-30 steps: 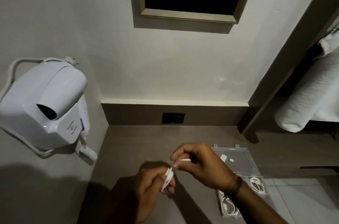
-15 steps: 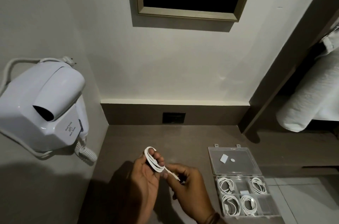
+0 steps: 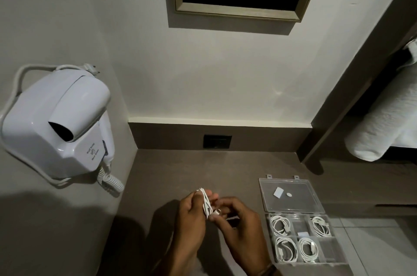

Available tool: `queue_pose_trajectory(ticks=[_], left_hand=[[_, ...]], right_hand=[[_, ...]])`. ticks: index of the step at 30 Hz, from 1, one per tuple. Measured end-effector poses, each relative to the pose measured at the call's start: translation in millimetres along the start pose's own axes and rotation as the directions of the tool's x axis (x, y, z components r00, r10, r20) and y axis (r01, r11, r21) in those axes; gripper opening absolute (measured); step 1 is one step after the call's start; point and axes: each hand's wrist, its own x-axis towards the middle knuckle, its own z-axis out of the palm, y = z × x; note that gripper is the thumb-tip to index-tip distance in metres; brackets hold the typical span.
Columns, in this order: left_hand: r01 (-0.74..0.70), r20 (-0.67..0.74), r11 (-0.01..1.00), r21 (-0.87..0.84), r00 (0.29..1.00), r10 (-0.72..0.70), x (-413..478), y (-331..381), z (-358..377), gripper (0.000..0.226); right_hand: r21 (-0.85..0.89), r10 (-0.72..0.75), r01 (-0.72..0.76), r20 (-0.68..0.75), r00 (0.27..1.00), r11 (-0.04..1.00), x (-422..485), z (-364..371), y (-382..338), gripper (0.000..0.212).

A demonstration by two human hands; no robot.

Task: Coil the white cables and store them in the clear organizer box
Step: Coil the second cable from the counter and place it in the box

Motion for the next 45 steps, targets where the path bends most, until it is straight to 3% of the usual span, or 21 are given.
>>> queue_pose_trajectory(ticks=[4, 7, 9, 13, 17, 20, 26, 32, 35, 37, 40, 42, 45], left_hand=[[0.080, -0.010, 0.996, -0.037, 0.997, -0.081, 0.5, -5.0, 2.3, 0.033], [0.137, -0.022, 0.991, -0.004, 0.990, -0.137, 3.3, -18.3, 3.0, 0.030], [0.163, -0.052, 0.987, -0.014, 0.985, -0.163, 6.0, -27.7, 2.6, 0.029], [0.211, -0.080, 0.977, -0.013, 0.974, -0.212, 12.9, -42.8, 3.8, 0.028], [0.218, -0.130, 0.975, -0.037, 0.966, -0.221, 16.6, -52.2, 7.6, 0.028], [0.265, -0.160, 0.961, -0.083, 0.948, -0.276, 21.0, -56.9, 7.7, 0.024], [0.341, -0.157, 0.932, -0.122, 0.921, -0.357, 28.6, -59.7, 17.0, 0.028], [0.477, 0.016, 0.876, -0.073, 0.879, -0.477, 36.4, -49.8, 15.2, 0.033], [0.497, 0.085, 0.867, -0.013, 0.865, -0.495, 37.2, -50.8, 11.6, 0.034], [0.444, 0.150, 0.891, 0.093, 0.879, -0.454, 38.5, -55.6, 9.4, 0.028], [0.210, 0.193, 0.916, 0.341, 0.938, -0.287, 40.1, -64.2, 10.5, 0.014], [-0.005, 0.214, 0.880, 0.476, 0.971, -0.110, 42.7, -68.0, 15.3, 0.022], [-0.215, 0.289, 0.831, 0.513, 0.955, 0.069, 43.9, -76.5, 26.4, 0.037]], right_hand=[[0.438, 0.359, -0.310, -0.031, 0.933, 0.844, -1.0, 15.6, 17.0, 0.022], [0.525, 0.510, -0.415, -0.042, 0.859, 0.743, -5.4, 25.2, 24.9, 0.015], [0.452, 0.485, -0.401, -0.083, 0.870, 0.797, -8.0, 31.1, 29.0, 0.020], [0.114, 0.347, -0.332, -0.148, 0.926, 0.936, -11.5, 39.3, 35.4, 0.027], [-0.193, 0.251, -0.259, -0.068, 0.966, 0.946, -11.1, 41.4, 36.8, 0.024], [-0.265, 0.248, -0.241, -0.007, 0.969, 0.934, -9.1, 46.2, 35.7, 0.026], [-0.373, 0.203, -0.221, -0.088, 0.975, 0.901, -2.0, 47.2, 48.0, 0.034], [-0.364, 0.287, -0.327, -0.163, 0.944, 0.872, -1.7, 39.1, 61.0, 0.031], [-0.277, 0.353, -0.386, -0.162, 0.922, 0.880, -12.1, 33.2, 61.0, 0.024], [-0.173, 0.432, -0.451, -0.139, 0.891, 0.876, -19.2, 28.0, 62.1, 0.017], [0.087, 0.554, -0.547, -0.112, 0.825, 0.833, -25.6, 18.2, 62.6, 0.006], [0.253, 0.596, -0.560, -0.098, 0.797, 0.789, -29.9, 9.2, 61.5, 0.013], [0.415, 0.656, -0.566, -0.109, 0.747, 0.713, -40.0, -6.5, 62.1, 0.018]])
